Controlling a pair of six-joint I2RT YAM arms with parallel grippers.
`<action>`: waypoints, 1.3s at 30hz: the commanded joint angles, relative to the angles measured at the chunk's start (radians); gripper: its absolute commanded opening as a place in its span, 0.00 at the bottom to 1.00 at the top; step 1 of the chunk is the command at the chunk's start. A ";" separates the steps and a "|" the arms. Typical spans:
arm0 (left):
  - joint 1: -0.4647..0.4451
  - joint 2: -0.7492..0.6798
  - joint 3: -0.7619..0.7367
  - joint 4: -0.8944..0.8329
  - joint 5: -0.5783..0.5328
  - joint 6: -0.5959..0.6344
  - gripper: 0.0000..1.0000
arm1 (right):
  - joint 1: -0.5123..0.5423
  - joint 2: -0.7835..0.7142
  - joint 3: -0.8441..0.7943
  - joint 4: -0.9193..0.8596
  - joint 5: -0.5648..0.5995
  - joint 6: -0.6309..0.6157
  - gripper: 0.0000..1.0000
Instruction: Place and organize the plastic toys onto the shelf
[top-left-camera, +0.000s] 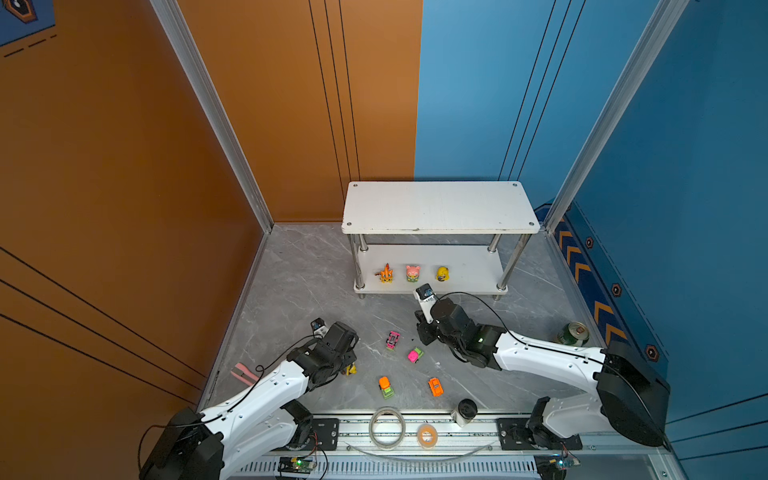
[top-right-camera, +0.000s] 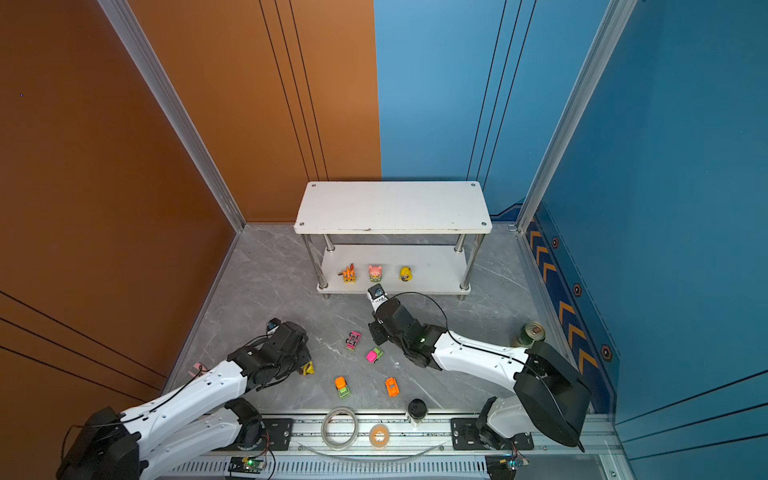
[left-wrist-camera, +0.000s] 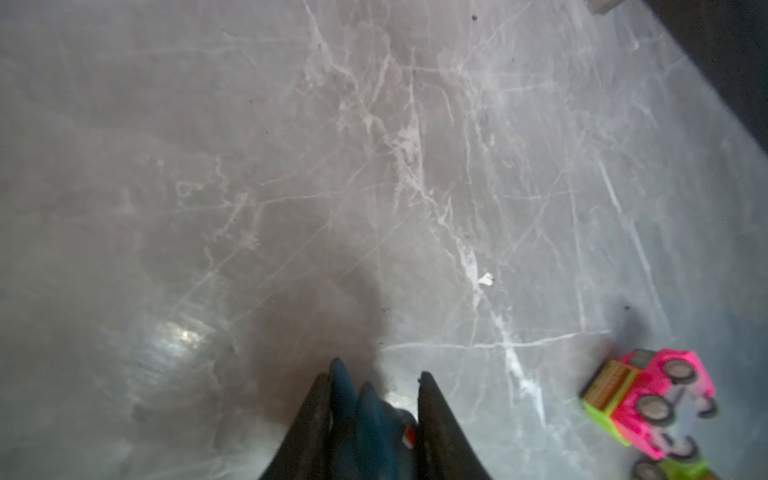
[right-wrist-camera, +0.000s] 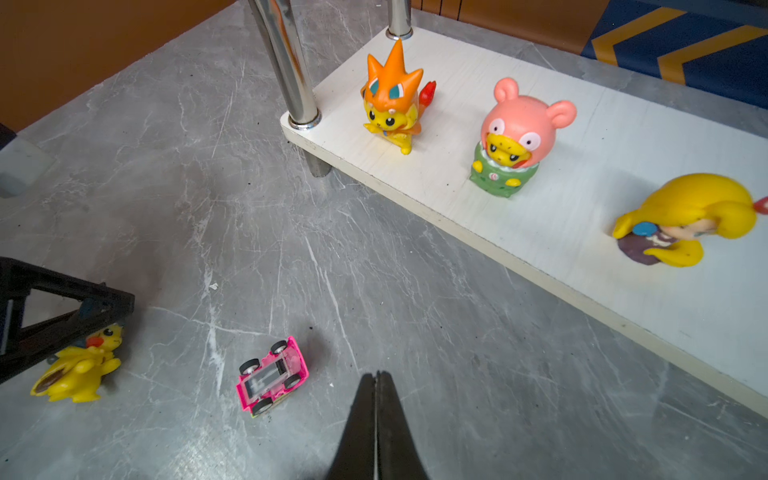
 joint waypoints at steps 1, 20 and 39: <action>-0.008 -0.012 0.037 0.005 -0.038 0.041 0.18 | -0.006 -0.026 -0.017 -0.025 0.007 -0.017 0.07; -0.087 -0.307 -0.131 0.609 0.049 0.612 0.06 | -0.073 0.218 0.157 0.074 -0.771 0.197 0.23; -0.077 -0.325 -0.165 0.727 0.334 0.638 0.06 | 0.002 0.215 0.175 0.104 -0.809 0.156 0.58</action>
